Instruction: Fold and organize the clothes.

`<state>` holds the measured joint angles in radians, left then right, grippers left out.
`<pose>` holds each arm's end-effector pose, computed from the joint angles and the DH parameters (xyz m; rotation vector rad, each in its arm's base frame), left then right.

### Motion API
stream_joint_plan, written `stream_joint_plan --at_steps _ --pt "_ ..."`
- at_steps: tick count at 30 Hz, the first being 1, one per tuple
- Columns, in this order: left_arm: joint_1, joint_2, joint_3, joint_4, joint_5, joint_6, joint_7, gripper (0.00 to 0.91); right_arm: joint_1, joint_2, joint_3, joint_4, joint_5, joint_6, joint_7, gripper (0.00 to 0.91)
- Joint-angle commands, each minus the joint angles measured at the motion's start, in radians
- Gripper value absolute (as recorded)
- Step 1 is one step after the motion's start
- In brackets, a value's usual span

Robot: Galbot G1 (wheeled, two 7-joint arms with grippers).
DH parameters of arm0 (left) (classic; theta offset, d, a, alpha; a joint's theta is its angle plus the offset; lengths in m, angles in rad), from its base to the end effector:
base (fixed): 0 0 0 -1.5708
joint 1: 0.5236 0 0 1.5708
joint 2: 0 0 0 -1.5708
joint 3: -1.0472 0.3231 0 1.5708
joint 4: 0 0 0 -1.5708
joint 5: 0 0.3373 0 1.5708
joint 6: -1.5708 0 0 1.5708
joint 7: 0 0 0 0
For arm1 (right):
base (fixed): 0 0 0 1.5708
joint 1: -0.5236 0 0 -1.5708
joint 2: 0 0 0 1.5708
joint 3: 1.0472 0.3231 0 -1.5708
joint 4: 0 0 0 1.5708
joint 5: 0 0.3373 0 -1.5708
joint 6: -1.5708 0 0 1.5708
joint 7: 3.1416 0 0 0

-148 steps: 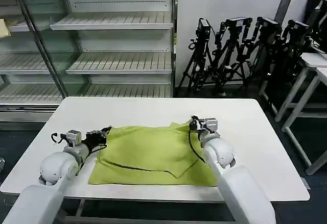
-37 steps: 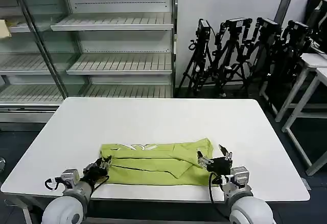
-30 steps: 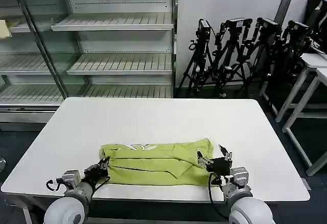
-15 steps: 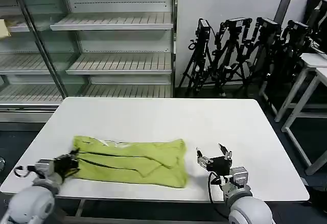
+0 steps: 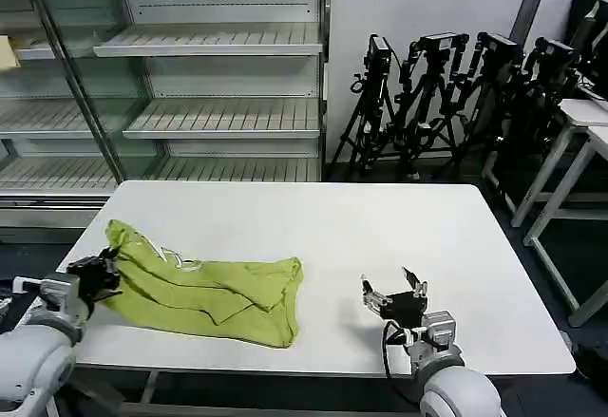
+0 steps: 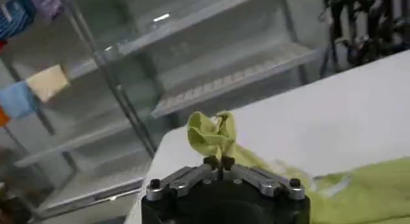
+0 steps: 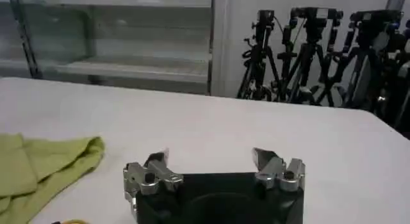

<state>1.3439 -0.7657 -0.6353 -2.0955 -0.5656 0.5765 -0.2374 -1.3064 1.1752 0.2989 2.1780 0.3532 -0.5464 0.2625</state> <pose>0.2531 0.1337 -0.1645 0.0344 -2.7533 -0.4737 0.2240 0.0066 -0.2087 0.2292 -2.8291 0.1048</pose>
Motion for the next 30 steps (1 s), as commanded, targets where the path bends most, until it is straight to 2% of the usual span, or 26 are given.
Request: stream_joint_plan --at_steps 1,8,19,30 --pt "-0.032 -0.091 0.271 -0.176 -0.07 0.0 -0.075 0.01 -0.005 0.005 0.008 -0.004 -0.009 0.002 -0.002 0.907" --pt "-0.023 -0.14 0.396 -0.201 -0.011 0.0 -0.067 0.01 -0.004 0.008 0.009 -0.007 -0.015 0.003 -0.004 0.907" --pt "-0.057 -0.173 0.499 -0.177 -0.009 0.001 -0.08 0.01 -0.011 0.007 0.03 0.005 -0.019 0.004 -0.005 0.907" --pt "-0.201 -0.205 0.529 -0.11 -0.185 0.001 -0.177 0.01 -0.021 0.011 0.036 0.006 -0.027 0.005 -0.007 0.907"
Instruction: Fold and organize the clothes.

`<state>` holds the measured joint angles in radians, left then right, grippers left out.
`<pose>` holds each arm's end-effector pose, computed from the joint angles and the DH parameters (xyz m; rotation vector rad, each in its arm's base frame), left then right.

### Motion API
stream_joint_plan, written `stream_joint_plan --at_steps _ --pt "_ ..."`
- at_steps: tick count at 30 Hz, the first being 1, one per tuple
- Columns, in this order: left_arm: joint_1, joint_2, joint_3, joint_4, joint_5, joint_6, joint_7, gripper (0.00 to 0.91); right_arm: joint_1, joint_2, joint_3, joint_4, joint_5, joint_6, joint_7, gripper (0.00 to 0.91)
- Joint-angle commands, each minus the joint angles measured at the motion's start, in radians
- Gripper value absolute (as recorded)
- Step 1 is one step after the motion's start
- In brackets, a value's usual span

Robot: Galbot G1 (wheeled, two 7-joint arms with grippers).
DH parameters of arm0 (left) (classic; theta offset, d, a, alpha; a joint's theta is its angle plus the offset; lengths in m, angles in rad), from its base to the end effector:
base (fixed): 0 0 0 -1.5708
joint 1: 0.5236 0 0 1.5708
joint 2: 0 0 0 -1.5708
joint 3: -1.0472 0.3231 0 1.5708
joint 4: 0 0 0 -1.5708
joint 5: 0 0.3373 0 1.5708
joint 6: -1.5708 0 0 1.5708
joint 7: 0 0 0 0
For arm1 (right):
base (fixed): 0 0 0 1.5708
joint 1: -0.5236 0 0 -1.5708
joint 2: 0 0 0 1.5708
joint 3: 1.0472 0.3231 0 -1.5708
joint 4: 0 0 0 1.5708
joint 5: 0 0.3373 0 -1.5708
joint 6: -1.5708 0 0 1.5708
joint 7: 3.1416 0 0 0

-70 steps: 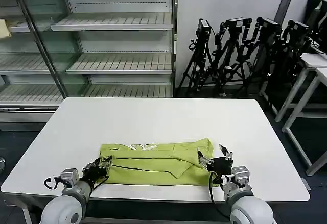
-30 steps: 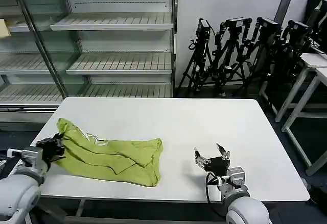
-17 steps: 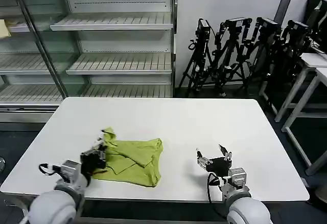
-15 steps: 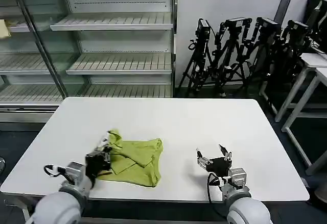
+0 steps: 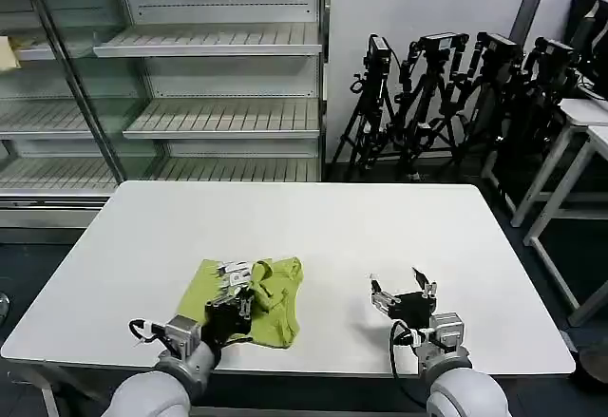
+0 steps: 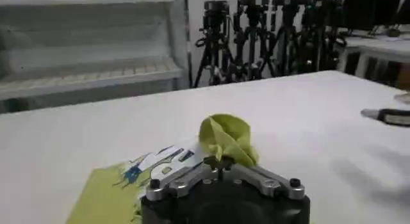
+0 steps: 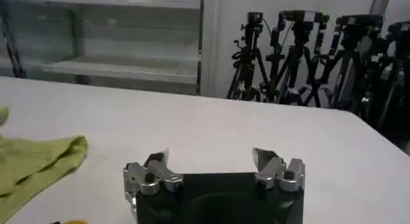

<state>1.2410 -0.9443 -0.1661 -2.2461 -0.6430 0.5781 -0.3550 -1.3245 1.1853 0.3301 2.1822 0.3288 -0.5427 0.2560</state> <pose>0.2141 -0.0088 -0.1897 -0.4684 -2.7060 -0.0909 0.2224 0.0005 -0.2088 0.1850 -2.8389 0.1214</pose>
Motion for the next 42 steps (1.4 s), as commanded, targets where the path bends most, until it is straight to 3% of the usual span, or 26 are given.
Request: stream_joint_plan --at_steps 1,17,19,27,32,37,42 --pt "-0.113 -0.03 0.061 0.057 -0.107 0.0 -0.063 0.01 -0.003 0.001 0.005 0.003 -0.003 0.001 0.0 0.907" --pt "-0.181 -0.072 0.082 0.135 -0.114 -0.001 -0.072 0.04 -0.005 0.0 0.009 0.005 -0.004 0.002 -0.001 0.907" --pt "-0.179 -0.073 0.085 0.134 -0.101 0.0 -0.071 0.907 -0.007 -0.003 0.013 0.006 -0.003 0.002 -0.002 0.907" --pt "-0.142 -0.067 0.074 0.072 -0.054 -0.002 -0.011 0.907 -0.001 0.001 0.01 -0.003 -0.003 0.003 -0.004 0.907" --pt "-0.135 -0.06 0.016 0.014 -0.07 -0.061 0.022 0.907 0.002 0.0 0.006 -0.009 -0.003 0.003 -0.005 0.907" --pt "-0.103 -0.004 -0.142 0.006 -0.061 -0.091 0.037 0.907 0.006 -0.003 0.005 -0.01 -0.001 0.007 -0.007 0.907" --pt "-0.011 0.013 -0.298 0.08 -0.031 -0.063 0.02 0.907 0.012 -0.003 0.0 -0.018 0.001 0.016 -0.009 0.907"
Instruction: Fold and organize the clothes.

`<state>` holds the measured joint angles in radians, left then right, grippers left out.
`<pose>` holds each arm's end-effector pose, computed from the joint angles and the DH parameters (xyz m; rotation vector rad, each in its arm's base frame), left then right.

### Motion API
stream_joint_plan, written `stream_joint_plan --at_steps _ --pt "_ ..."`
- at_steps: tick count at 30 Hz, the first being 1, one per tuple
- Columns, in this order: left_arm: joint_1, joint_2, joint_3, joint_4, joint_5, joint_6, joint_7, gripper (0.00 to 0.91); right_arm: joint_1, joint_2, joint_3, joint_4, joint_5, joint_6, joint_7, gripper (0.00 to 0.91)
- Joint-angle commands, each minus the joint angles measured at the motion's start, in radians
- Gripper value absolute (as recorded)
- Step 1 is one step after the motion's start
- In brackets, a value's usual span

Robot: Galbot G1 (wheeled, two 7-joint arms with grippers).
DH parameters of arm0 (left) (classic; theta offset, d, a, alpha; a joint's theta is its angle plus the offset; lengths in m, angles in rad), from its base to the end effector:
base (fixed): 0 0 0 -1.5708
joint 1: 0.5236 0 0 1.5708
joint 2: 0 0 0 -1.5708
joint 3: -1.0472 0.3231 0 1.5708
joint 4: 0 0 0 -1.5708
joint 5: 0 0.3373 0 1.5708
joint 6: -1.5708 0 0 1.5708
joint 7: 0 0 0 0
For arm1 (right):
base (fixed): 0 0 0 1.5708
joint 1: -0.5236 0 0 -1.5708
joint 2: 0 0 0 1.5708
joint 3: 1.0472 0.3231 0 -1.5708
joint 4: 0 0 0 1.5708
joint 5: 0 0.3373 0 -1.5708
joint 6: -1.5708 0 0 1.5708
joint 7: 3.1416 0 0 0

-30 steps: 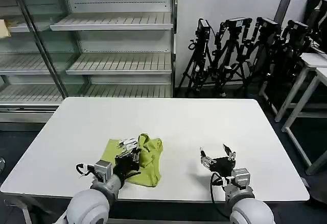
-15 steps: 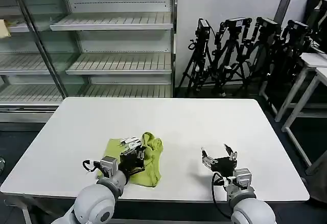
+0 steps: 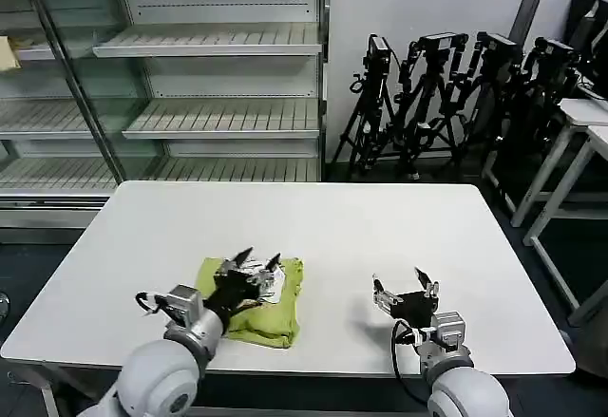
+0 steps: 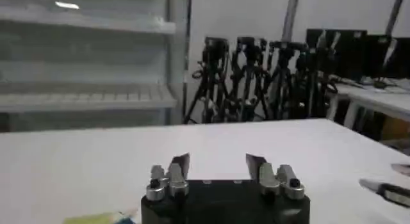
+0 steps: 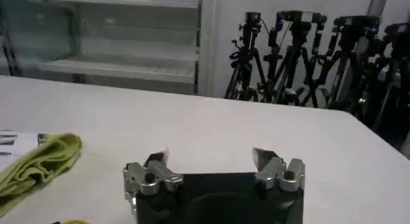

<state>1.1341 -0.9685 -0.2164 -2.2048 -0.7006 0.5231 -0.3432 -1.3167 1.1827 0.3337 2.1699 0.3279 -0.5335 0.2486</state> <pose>0.2452 0.0021 -0.1701 -0.4362 -2.8397 0.0096 0.2256 -0.0016 -0.2106 0.1852 -2.8447 0.1254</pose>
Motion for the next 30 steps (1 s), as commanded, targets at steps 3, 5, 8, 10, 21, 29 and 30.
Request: stream_joint_plan --at_steps 3,5,8,10,21,29,30 --pt "0.179 0.02 -0.311 0.094 0.03 -0.006 0.017 0.907 0.01 -0.001 -0.01 -0.01 0.001 0.008 -0.001 0.907" --pt "0.207 0.007 -0.324 0.108 0.032 -0.007 0.024 0.907 0.013 -0.002 -0.014 -0.009 0.001 0.008 0.0 0.907" --pt "0.245 -0.014 -0.33 0.124 0.031 -0.005 0.058 0.907 0.016 -0.006 -0.017 -0.007 0.001 0.007 0.0 0.907" --pt "0.259 -0.039 -0.329 0.138 0.032 -0.006 0.081 0.907 0.018 -0.009 -0.018 -0.007 0.0 0.007 0.0 0.907" --pt "0.212 -0.081 -0.302 0.263 -0.007 -0.057 0.207 0.907 0.018 -0.01 -0.022 0.0 -0.005 0.006 0.001 0.907" --pt "0.189 -0.109 -0.265 0.287 0.001 -0.058 0.205 0.907 0.014 -0.008 -0.018 0.002 -0.007 0.006 0.001 0.907" --pt "0.192 -0.108 -0.265 0.288 0.001 -0.061 0.209 0.655 0.014 -0.007 -0.018 0.001 -0.008 0.005 0.001 0.907"
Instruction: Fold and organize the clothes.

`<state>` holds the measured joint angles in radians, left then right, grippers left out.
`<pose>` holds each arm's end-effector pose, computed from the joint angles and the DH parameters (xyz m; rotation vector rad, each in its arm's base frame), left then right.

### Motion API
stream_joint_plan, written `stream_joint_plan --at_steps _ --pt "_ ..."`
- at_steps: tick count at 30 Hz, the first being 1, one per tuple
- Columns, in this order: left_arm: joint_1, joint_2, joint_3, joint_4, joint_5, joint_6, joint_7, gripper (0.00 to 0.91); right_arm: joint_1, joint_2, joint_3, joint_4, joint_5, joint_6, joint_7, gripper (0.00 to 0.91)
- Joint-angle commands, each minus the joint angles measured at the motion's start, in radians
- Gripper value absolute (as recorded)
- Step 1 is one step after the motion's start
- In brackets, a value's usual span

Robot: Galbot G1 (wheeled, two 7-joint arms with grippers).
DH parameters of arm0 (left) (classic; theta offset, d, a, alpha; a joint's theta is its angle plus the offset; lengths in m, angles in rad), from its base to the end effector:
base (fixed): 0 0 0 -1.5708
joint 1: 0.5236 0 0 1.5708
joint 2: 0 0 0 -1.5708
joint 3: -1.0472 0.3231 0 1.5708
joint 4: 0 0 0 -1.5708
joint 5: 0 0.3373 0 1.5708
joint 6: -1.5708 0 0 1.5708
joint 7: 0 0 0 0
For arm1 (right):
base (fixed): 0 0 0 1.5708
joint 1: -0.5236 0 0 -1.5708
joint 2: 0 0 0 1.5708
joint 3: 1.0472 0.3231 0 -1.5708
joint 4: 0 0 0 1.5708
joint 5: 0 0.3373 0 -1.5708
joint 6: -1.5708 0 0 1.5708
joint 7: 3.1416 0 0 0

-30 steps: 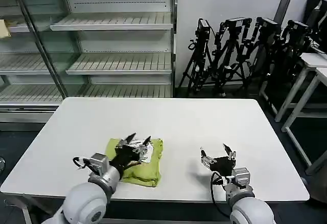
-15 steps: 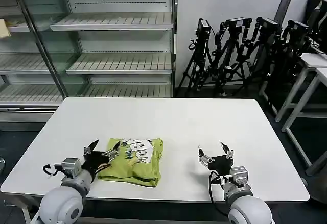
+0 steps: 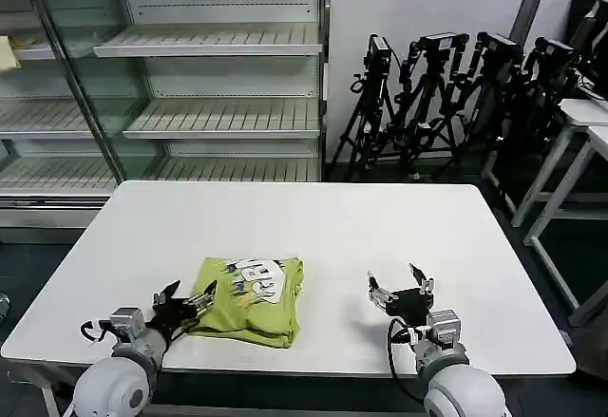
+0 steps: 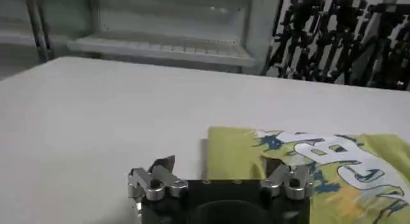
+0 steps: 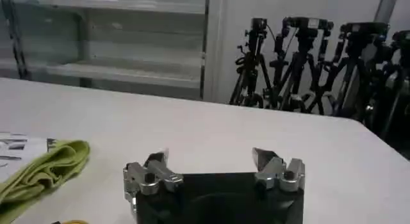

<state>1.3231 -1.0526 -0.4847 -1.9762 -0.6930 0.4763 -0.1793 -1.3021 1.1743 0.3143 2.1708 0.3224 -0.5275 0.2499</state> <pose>0.2514 0.0837 -0.2490 -0.1429 -2.6890 0.1560 0.2270 0.0021 -0.2087 0.2084 -2.8585 0.1399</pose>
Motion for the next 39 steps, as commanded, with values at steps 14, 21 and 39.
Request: stream_joint_plan --at_steps 14,21,39 --pt "0.005 -0.039 0.03 0.043 -0.017 -0.023 0.063 0.01 0.002 0.004 0.0 -0.004 -0.005 -0.001 -0.001 0.907" --pt "0.004 -0.04 0.031 0.047 -0.001 -0.025 0.063 0.01 0.001 0.006 -0.003 -0.003 -0.007 -0.001 0.0 0.907" --pt "0.017 0.223 -0.347 0.03 0.048 0.099 0.125 0.01 0.006 0.01 -0.017 0.024 -0.009 -0.012 0.0 0.907"
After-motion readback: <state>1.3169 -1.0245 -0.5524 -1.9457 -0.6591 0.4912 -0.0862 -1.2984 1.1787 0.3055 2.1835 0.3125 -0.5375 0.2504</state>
